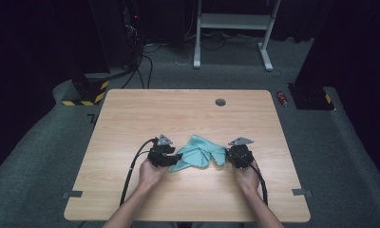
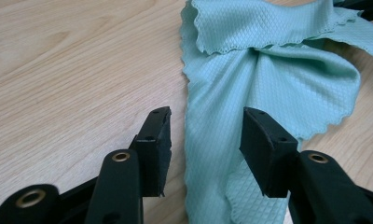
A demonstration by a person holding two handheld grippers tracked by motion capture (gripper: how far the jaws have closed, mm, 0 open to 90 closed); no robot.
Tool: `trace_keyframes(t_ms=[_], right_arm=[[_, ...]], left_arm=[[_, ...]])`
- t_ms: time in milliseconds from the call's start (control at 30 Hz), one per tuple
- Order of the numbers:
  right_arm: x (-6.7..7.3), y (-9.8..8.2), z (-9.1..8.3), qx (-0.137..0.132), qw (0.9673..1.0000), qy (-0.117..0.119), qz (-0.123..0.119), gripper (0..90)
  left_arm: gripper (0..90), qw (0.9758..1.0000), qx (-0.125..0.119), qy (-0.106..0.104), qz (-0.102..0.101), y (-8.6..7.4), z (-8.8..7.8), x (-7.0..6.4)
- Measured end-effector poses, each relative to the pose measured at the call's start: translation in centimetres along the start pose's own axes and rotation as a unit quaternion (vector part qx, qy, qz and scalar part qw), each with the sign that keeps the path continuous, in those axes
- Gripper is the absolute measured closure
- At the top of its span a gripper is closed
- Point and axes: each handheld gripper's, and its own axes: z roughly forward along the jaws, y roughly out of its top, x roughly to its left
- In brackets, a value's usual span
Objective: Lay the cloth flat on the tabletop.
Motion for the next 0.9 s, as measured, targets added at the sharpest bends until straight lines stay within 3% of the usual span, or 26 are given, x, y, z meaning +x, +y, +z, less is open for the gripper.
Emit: trace_keyframes(t_ms=[233, 433, 633, 733, 767, 900], right_arm=[[-0.5, -0.3, -0.8, -0.001, 0.9997, 0.017, 0.018, 70.3], [0.0, -0.7, -2.2, -0.021, 0.9992, 0.027, 0.022, 65.8], [1.1, -0.7, -3.5, -0.049, 0.9980, 0.038, 0.015, 64.3], [2.1, -0.7, -3.8, -0.051, 0.9972, 0.054, -0.002, 64.6], [3.0, -0.8, -3.7, -0.050, 0.9966, 0.063, -0.015, 65.4], [4.2, -0.8, -3.3, -0.045, 0.9957, 0.079, -0.020, 66.4]], left_arm=[[51.0, 0.9999, 0.002, 0.016, -0.003, -0.5, -0.5, 0.2], [52.8, 0.9997, 0.003, 0.019, -0.012, -0.8, -1.0, 0.4], [54.7, 0.9994, 0.001, 0.017, -0.030, -1.5, -1.1, 0.7], [54.5, 0.9995, 0.007, 0.022, -0.021, -1.7, -1.0, 0.7], [54.9, 0.9995, 0.007, 0.022, -0.021, -1.8, -1.0, 0.6], [55.9, 0.9996, 0.010, 0.020, -0.016, -1.9, -0.8, 0.4]])
